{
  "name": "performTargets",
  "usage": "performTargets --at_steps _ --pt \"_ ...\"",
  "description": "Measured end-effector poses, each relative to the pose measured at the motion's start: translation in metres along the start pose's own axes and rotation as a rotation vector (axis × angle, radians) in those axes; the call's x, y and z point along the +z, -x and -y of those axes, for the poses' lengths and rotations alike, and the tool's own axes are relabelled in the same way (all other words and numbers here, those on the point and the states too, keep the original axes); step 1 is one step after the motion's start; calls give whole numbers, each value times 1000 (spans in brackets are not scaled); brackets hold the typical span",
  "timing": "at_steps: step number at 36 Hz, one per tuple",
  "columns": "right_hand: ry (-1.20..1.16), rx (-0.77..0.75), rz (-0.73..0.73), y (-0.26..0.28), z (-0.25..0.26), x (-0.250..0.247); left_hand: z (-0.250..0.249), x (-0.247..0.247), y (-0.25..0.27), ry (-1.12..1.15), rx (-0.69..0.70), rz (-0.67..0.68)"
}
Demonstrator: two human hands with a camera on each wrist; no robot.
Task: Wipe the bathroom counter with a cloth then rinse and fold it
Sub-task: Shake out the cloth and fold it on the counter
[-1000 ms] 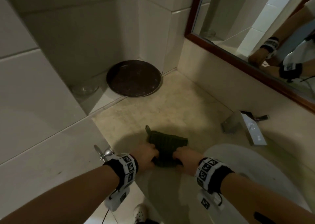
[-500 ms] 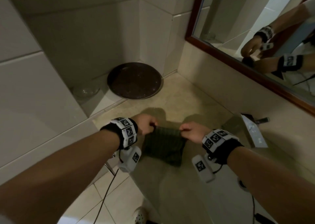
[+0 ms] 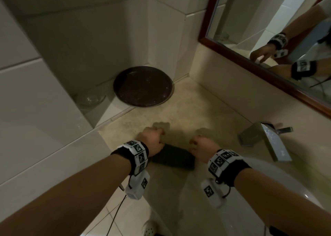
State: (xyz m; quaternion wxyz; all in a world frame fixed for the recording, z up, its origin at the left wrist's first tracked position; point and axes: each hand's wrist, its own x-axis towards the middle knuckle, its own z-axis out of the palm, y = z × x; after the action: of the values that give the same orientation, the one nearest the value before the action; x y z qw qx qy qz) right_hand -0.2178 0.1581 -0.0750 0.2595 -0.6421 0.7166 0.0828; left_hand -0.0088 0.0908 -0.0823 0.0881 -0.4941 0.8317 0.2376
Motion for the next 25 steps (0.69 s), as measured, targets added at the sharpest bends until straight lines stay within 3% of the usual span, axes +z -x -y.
performTargets --at_steps 2,4,7,12,17,21,23,25 --pt "-2 66 85 -4 0 5 4 6 -2 -20 -54 58" --pt "64 35 178 -6 -1 10 9 11 -5 -74 -50 125" --pt "37 10 187 -9 -5 15 15 13 -7 -23 -31 144" --pt "-315 42 183 -19 -11 5 26 1 -10 285 -85 232" --pt "-601 113 193 -39 -10 -17 41 -23 -21 552 -189 229" --pt "-1124 191 300 -50 8 -28 52 -39 -29 729 -235 177" --pt "-1213 219 279 -58 18 -33 57 -45 -32 732 -221 130" --pt "-1153 224 190 -68 25 -36 62 -48 -36 744 -214 74"
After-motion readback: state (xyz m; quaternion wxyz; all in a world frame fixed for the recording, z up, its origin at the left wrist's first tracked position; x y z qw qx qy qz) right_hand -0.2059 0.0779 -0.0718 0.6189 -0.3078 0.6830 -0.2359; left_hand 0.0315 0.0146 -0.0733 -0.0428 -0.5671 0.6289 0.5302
